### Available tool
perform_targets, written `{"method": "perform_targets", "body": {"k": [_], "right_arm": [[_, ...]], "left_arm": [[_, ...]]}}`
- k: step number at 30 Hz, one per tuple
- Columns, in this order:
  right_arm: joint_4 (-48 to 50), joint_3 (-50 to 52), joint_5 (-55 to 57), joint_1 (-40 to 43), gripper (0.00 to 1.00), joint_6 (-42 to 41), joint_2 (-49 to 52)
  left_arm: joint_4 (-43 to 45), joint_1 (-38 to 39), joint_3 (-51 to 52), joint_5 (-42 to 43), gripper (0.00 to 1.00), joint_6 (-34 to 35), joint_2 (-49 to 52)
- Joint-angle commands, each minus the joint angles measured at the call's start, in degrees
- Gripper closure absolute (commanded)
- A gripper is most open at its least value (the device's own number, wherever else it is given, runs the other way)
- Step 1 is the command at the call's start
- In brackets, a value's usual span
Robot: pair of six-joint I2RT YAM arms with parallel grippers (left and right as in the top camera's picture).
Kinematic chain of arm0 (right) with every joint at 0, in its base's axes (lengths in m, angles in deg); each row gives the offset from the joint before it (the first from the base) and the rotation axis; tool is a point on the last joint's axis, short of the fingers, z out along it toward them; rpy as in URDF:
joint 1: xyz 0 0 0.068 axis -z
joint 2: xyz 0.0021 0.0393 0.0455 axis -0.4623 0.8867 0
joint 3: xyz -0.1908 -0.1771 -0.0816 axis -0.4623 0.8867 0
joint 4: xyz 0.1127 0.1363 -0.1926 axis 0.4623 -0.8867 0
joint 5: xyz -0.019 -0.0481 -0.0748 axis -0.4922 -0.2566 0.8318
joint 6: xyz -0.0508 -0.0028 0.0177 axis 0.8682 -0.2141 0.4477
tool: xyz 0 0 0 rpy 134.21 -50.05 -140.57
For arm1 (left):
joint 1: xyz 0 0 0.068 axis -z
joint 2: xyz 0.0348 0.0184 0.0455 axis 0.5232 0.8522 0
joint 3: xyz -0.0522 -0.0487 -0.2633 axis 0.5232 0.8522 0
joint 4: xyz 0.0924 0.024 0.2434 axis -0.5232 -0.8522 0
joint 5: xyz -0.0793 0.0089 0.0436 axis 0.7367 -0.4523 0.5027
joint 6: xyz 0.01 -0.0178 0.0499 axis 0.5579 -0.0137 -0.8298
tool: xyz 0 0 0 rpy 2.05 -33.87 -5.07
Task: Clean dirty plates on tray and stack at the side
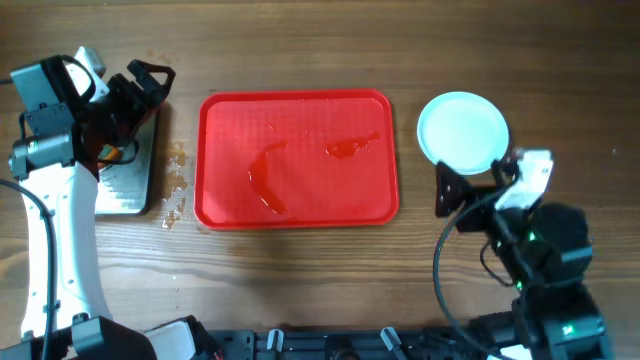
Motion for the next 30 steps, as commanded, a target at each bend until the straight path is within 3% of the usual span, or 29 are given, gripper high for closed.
{"method": "perform_targets", "body": {"k": [1,8,13,19,22,30], "right_arm": [[12.09,17.81,-10.21,7.8,0.0,0.79,-14.51],[21.9,27.5,-10.16,12.41,0.0,0.96,-23.26],[22.47,29.79,-9.35,12.5,0.0,1.33,-29.73],[25.66,31.39,-9.14,12.92,0.0,4.61,-30.03],[32.7,35.65,-9.14,12.92,0.0,4.68,-30.05],[27.04,35.52,-5.66,12.9,0.0,11.3,-30.08]], "left_arm": [[-0.04,0.24,-0.04,0.85,0.0,0.31,0.09],[-0.04,0.24,-0.04,0.85,0.0,0.31,0.09],[-0.04,0.24,-0.04,0.85,0.0,0.28,0.09],[-0.04,0.24,-0.04,0.85,0.0,0.31,0.09],[-0.04,0.24,-0.04,0.85,0.0,0.31,0.09],[-0.04,0.24,-0.04,0.85,0.0,0.31,0.09]]}}
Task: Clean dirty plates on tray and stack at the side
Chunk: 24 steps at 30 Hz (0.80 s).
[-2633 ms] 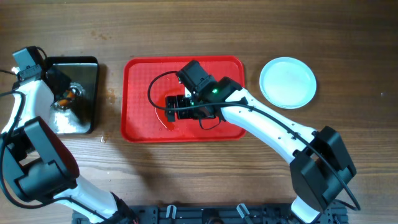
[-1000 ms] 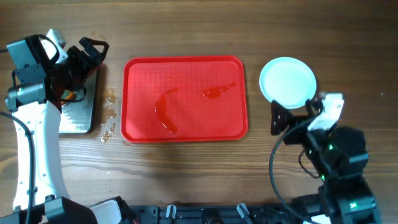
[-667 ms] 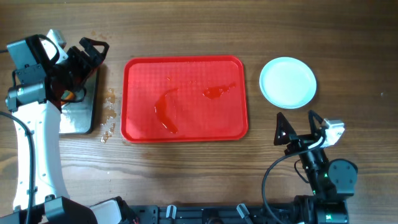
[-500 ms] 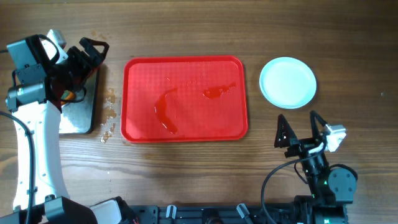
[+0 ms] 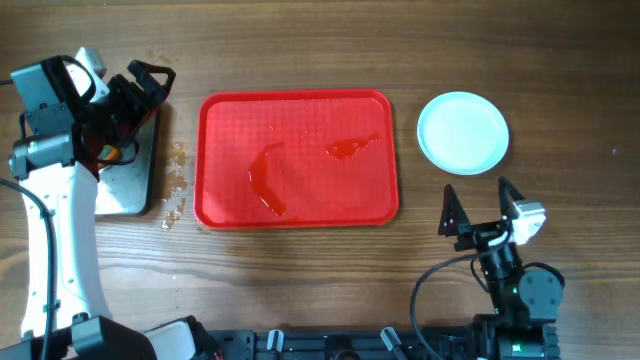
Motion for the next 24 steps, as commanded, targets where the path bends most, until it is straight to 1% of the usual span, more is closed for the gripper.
{"method": "perform_targets", "body": {"k": [1,3,6,24], "right_arm": [[0.15,0.07,2.49,0.31,0.0,6.47,-0.74],[0.13,0.07,3.04,0.31,0.0,8.28,-0.74],[-0.11,0.07,5.14,0.11,0.0,8.11,-0.74],[0.0,0.07,5.09,0.11,0.0,7.54,-0.68]], "left_arm": [[0.2,0.24,-0.07,0.85,0.0,0.15,0.02],[0.2,0.24,-0.07,0.85,0.0,0.15,0.0],[0.2,0.24,-0.07,0.85,0.0,0.15,0.02],[0.2,0.24,-0.07,0.85,0.0,0.15,0.0]]}}
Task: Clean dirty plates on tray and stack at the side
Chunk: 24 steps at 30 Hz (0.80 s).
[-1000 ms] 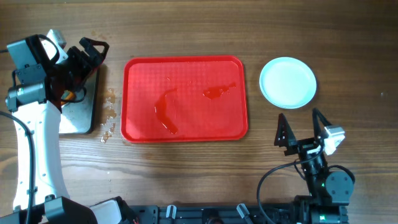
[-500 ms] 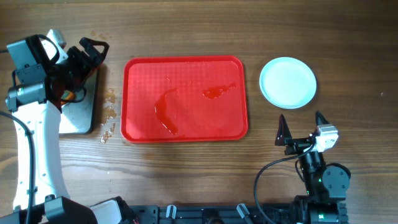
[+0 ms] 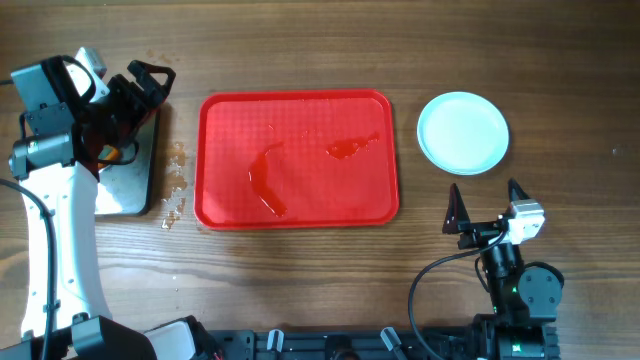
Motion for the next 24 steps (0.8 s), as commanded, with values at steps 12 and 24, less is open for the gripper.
{"method": "perform_targets", "body": {"k": [12,24], "right_arm": [[0.07,0.07,1.05,0.13,0.0,1.01,-0.68],[0.07,0.07,1.05,0.13,0.0,1.01,-0.68]], "left_arm": [[-10.86,0.33,-0.07,-4.07,0.0,-0.09,-0.57],[-0.79,17.88,23.87,-14.19,0.0,-11.06,-17.59]]}}
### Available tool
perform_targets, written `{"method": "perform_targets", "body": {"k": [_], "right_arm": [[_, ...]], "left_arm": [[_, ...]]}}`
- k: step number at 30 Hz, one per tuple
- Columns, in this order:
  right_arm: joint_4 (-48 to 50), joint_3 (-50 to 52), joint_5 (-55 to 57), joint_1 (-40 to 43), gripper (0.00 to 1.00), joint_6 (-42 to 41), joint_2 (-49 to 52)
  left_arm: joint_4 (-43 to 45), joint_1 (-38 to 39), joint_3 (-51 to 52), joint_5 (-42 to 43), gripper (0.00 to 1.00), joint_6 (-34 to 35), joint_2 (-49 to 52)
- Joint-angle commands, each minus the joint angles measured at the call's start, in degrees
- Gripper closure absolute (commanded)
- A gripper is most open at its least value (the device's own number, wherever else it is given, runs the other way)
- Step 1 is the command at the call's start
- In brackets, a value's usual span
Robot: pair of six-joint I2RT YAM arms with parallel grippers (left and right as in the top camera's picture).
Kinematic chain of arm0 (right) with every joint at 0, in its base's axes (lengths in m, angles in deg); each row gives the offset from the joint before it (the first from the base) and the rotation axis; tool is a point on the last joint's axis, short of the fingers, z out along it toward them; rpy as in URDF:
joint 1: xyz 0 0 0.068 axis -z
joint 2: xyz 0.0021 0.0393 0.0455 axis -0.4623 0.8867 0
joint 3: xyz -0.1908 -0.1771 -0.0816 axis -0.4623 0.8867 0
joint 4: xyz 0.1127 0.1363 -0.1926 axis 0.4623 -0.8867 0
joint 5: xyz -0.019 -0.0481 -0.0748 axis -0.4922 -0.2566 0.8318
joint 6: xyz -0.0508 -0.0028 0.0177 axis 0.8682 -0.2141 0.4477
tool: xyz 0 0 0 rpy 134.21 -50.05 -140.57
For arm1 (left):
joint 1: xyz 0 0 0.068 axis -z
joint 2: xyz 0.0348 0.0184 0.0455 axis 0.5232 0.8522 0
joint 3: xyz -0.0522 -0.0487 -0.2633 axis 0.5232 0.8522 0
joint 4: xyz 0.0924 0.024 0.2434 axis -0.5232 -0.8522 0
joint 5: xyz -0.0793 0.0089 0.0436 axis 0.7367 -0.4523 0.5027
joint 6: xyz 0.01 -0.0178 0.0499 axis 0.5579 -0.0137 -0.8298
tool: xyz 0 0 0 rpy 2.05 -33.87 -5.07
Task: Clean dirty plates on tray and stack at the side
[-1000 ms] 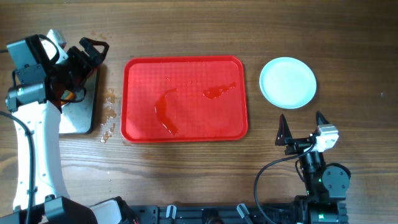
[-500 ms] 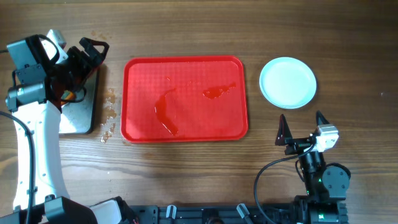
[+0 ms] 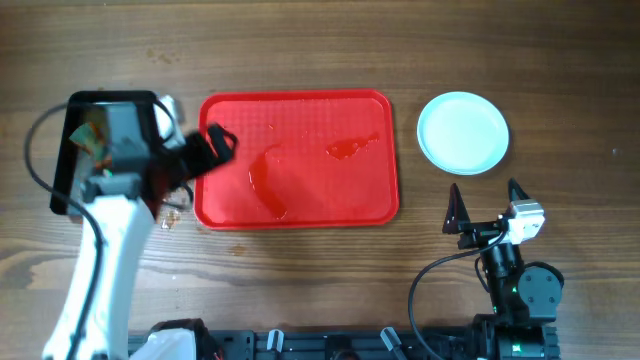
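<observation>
The red tray lies in the middle of the table, with red sauce smears on its floor and no plate on it. A white plate rests on the table to the right of the tray. My left gripper is blurred at the tray's left edge, so its jaws cannot be read. Near the front right, my right gripper stands open and empty, a little in front of the white plate.
A dark-rimmed container stands left of the tray, partly under my left arm, with something orange and green in it. Crumbs lie on the wood between the container and the tray.
My left gripper has moved from the far left, over the container, to the tray's left edge. The right arm, tray and white plate have not moved.
My right gripper stood open just in front of the white plate, with the left arm at the far left. The right arm was then drawn back near the front edge and stayed there. Now the left gripper is at the tray's left edge.
</observation>
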Motion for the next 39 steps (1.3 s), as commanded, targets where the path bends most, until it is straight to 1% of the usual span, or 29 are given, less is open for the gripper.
{"method": "perform_targets", "body": {"k": [1,4,8,11,13,16,17,19,23,29,35,39], "right_arm": [[0.15,0.07,0.87,0.13,0.0,0.98,-0.66],[0.15,0.07,0.87,0.13,0.0,1.01,-0.66],[0.15,0.04,0.87,0.13,0.0,1.01,-0.66],[0.15,0.04,0.87,0.13,0.0,0.98,-0.66],[0.15,0.07,0.87,0.13,0.0,1.01,-0.66],[0.15,0.07,0.87,0.13,0.0,0.98,-0.66],[0.15,0.07,0.87,0.13,0.0,1.01,-0.66],[0.15,0.07,0.87,0.13,0.0,1.01,-0.66],[0.15,0.07,0.87,0.13,0.0,1.01,-0.66],[0.15,0.07,0.87,0.13,0.0,1.01,-0.66],[0.15,0.07,0.87,0.13,0.0,1.03,-0.66],[0.15,0.07,0.87,0.13,0.0,1.01,-0.66]], "left_arm": [[0.55,3.04,6.82,-2.56,0.0,-2.69,-10.78],[0.61,3.21,10.8,-4.48,0.0,-2.67,-19.63],[1.64,3.21,16.74,-5.2,0.0,-2.71,-28.26],[6.08,3.21,23.61,-5.53,0.0,-2.64,-35.65],[9.66,3.26,28.87,-5.4,0.0,-1.36,-40.7],[12.81,3.26,34.14,-5.29,0.0,-1.33,-45.86],[15.37,3.26,36.79,-5.29,0.0,-0.13,-48.59],[18.86,3.26,39.41,-5.29,0.0,1.27,-51.69],[24.17,3.28,43.76,-5.33,0.0,1.22,-58.71],[30.47,3.28,47.67,-8.81,0.0,1.2,-63.56],[36.7,3.26,52.65,-8.81,0.0,1.2,-67.08],[36.54,3.65,52.76,-12.5,0.0,0.94,-69.57]]}}
